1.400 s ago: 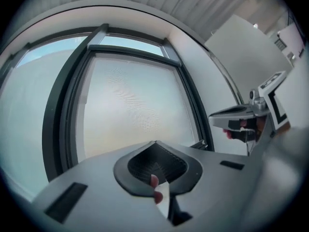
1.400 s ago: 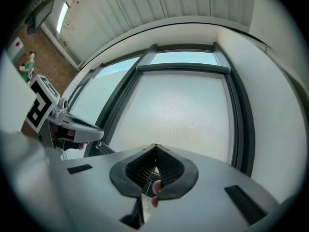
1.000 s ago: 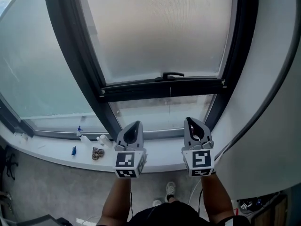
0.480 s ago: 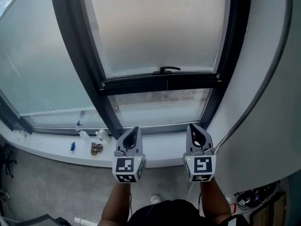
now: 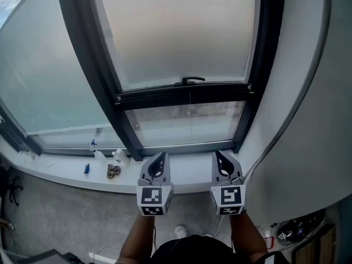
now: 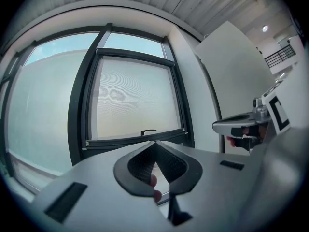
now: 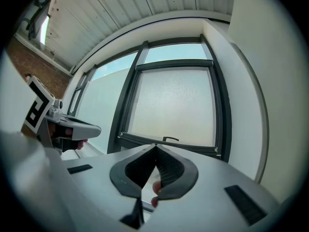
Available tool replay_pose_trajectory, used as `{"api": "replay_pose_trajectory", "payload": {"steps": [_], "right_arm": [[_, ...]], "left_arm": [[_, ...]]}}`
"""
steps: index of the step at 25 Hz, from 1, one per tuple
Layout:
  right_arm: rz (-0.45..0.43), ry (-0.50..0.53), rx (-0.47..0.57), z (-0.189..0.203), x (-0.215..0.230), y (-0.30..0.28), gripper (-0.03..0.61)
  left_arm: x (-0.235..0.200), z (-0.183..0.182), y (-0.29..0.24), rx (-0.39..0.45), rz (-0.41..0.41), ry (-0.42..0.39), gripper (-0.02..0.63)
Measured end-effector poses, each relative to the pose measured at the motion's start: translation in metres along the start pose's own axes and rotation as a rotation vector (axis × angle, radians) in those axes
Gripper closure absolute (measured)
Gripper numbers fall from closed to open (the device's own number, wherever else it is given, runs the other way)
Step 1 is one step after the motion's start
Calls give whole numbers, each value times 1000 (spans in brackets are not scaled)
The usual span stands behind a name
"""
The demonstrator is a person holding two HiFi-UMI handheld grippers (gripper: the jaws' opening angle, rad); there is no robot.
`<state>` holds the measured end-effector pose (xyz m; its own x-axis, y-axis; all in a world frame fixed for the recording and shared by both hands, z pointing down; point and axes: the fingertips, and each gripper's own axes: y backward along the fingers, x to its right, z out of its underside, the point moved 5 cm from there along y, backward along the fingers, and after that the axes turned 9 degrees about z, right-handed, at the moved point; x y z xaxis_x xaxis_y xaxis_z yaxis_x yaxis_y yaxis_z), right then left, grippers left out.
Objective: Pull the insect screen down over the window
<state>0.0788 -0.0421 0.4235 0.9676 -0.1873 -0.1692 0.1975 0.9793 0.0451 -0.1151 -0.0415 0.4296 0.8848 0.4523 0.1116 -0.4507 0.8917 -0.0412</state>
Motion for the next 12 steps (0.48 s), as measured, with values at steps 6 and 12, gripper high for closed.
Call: {"api": "replay_pose_trajectory", "payload": {"steps": [6,12], "right_arm": [[7,-4,-21,8,9,8,577],[-3,-10,-31,13,10,11,577]], "left_arm": [[22,9,4,-29,6,6,611],[28,13,3,-44,0,3,611]]}}
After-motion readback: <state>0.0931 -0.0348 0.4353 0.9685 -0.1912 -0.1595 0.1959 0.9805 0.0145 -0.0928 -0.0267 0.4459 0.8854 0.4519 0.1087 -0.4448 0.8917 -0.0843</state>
